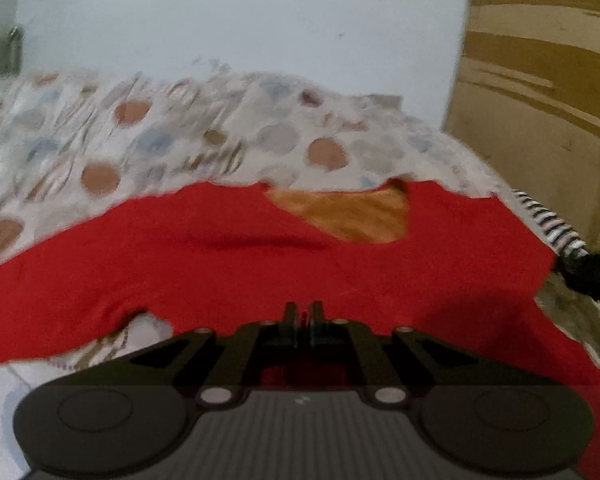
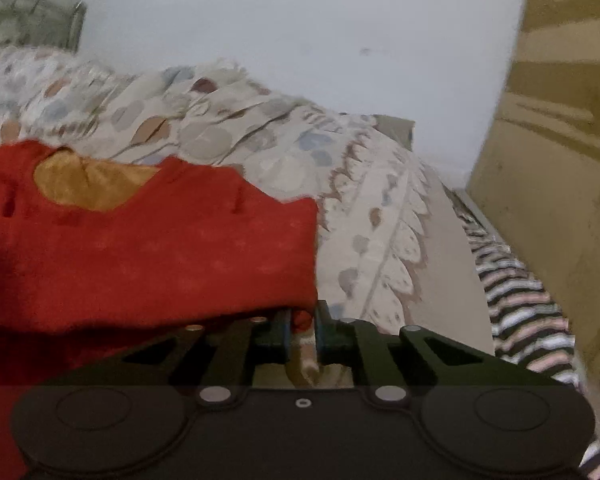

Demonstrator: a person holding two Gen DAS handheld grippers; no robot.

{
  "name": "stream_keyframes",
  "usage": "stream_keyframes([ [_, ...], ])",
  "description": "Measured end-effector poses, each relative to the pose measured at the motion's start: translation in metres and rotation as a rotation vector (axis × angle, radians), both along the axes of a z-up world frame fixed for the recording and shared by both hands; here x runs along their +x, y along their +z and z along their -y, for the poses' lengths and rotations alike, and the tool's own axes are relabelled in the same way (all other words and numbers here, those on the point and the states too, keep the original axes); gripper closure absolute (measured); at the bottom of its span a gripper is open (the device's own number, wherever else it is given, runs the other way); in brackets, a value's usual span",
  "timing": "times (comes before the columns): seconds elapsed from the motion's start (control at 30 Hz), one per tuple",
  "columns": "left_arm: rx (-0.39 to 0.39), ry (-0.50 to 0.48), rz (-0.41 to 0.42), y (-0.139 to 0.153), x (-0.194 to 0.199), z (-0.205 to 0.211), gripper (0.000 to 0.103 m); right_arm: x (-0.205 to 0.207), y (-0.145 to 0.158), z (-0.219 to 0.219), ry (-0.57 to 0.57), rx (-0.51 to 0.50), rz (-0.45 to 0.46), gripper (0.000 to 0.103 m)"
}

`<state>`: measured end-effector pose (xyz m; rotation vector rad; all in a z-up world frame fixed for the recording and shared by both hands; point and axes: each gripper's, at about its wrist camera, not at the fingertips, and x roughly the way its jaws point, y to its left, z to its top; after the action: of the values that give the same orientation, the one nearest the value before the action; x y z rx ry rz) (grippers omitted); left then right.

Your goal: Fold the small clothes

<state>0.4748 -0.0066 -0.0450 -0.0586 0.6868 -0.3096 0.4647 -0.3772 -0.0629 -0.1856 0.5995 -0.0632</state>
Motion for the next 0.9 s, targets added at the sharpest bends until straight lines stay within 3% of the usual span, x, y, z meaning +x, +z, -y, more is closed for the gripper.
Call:
stream_keyframes([
  [0.07,-0.030,0.014,-0.065,-0.013,0.011,-0.004,0.100,0.000,-0.011,0.006,-0.026,0.042,-0.041,0.096],
  [0.17,-0.018,-0.008,-0.042,-0.014,0.007,-0.004,0.099,-0.002,-0.011,0.005,-0.032,0.044,-0.044,0.103],
  [0.23,-0.028,-0.025,-0.032,-0.012,0.002,-0.006,0.094,-0.003,-0.007,0.007,-0.047,0.044,-0.063,0.102],
  [0.3,-0.039,-0.013,-0.042,-0.011,-0.003,-0.010,0.085,-0.008,0.000,0.012,-0.074,0.058,-0.055,0.086],
  [0.37,-0.055,0.020,-0.037,-0.009,-0.008,-0.014,0.047,-0.012,0.008,0.013,-0.094,0.068,-0.029,0.071],
  [0.4,-0.070,0.029,-0.033,-0.009,-0.012,-0.017,0.040,-0.013,0.012,0.011,-0.103,0.075,-0.013,0.069],
  [0.5,-0.059,0.050,-0.015,-0.005,-0.025,-0.019,0.030,-0.007,0.020,0.003,-0.088,0.105,0.018,0.043],
  [0.53,-0.055,0.059,-0.005,-0.003,-0.030,-0.022,0.021,-0.003,0.020,-0.002,-0.076,0.103,0.017,0.036],
  [0.57,-0.052,0.083,0.007,0.000,-0.036,-0.027,0.009,0.001,0.018,-0.006,-0.064,0.093,0.012,0.035],
  [0.63,-0.049,0.147,0.039,0.006,-0.048,-0.042,0.000,0.012,0.009,-0.013,-0.053,0.045,-0.024,0.032],
  [0.73,-0.053,0.241,0.051,0.011,-0.064,-0.080,0.001,0.022,-0.006,-0.012,-0.078,0.001,-0.074,0.026],
  [0.9,-0.082,0.410,0.026,-0.002,-0.085,-0.169,0.001,0.002,0.010,-0.014,-0.082,0.041,-0.028,0.017],
])
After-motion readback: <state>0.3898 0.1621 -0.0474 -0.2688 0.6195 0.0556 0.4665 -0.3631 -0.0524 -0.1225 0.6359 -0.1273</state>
